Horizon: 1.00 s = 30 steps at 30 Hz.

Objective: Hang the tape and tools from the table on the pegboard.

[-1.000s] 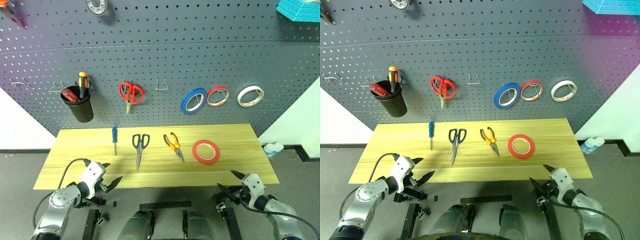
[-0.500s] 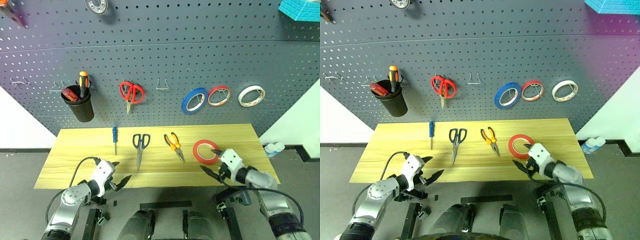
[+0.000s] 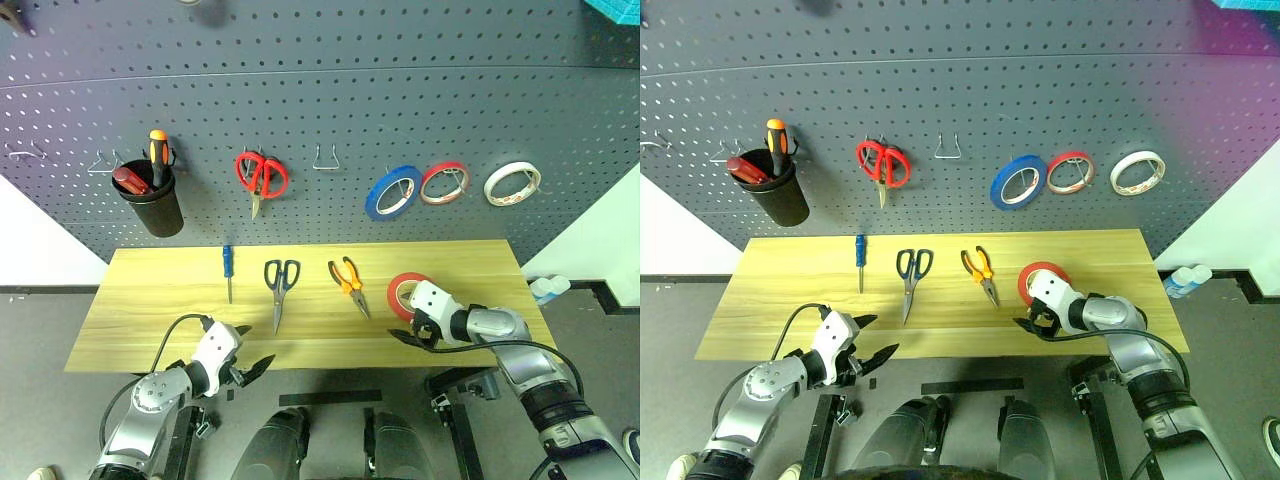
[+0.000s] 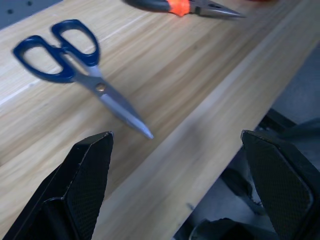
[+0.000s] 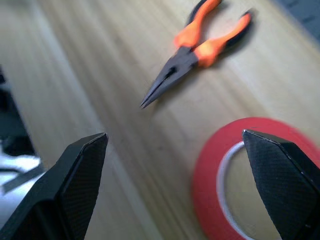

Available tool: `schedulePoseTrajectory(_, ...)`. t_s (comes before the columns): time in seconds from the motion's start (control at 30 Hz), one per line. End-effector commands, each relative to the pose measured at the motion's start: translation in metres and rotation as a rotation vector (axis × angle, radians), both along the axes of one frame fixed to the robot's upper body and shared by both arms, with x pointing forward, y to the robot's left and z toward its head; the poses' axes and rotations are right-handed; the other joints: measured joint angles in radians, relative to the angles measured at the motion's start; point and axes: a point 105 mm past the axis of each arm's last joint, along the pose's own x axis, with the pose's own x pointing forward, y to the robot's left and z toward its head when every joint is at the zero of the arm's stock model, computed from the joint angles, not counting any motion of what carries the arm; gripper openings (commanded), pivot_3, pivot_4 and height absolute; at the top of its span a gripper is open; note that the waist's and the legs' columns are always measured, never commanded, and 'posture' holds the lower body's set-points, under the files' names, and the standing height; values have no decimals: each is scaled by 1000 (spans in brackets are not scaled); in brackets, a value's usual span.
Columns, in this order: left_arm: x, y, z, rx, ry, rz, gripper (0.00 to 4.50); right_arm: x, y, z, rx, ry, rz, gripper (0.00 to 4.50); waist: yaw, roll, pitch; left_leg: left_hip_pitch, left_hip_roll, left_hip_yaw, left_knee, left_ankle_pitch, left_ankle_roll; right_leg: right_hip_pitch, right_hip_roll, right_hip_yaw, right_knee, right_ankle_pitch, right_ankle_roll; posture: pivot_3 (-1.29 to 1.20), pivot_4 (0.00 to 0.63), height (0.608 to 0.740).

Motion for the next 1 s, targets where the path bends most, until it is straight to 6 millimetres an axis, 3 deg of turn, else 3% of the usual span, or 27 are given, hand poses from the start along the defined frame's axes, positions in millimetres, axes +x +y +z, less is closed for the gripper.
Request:
schedulePoseTrajectory(0.03,-2,-11,8,-15,-24,-47,4263,6,-7,-1,-43,9,7,4500,0,0,5,-1,0,0,0,0,0,-1,0,0,0,0,0,7,227,740)
schedulePoseTrajectory(0.4,-13,-33,12,-38,-7,-145,4263,23,-21,-11,-93,6,-26,4500,-2,-1,38,-8,1,1,1,0,0,-8,0,0,0,1,-1,15,269,740)
schedulePoseTrajectory(0.8,-12,-38,17,-38,-11,-166,4263,18,-36,-36,-181,130,-80,4500,-1,-3,45,-8,1,1,3,0,0,-7,0,0,0,2,-2,18,272,740)
schedulePoseTrajectory(0.9,-11,-40,17,-38,-13,-173,4289,16,-37,-38,-179,155,-81,3881,-2,-3,45,-7,1,1,3,0,0,-7,0,0,0,2,-2,17,270,740)
schedulePoseTrajectory(1.0,-10,-41,17,-38,-14,-175,4289,15,-38,-39,-174,170,-86,2903,-2,-4,45,-7,1,1,3,0,0,-6,0,0,0,2,-2,18,267,740)
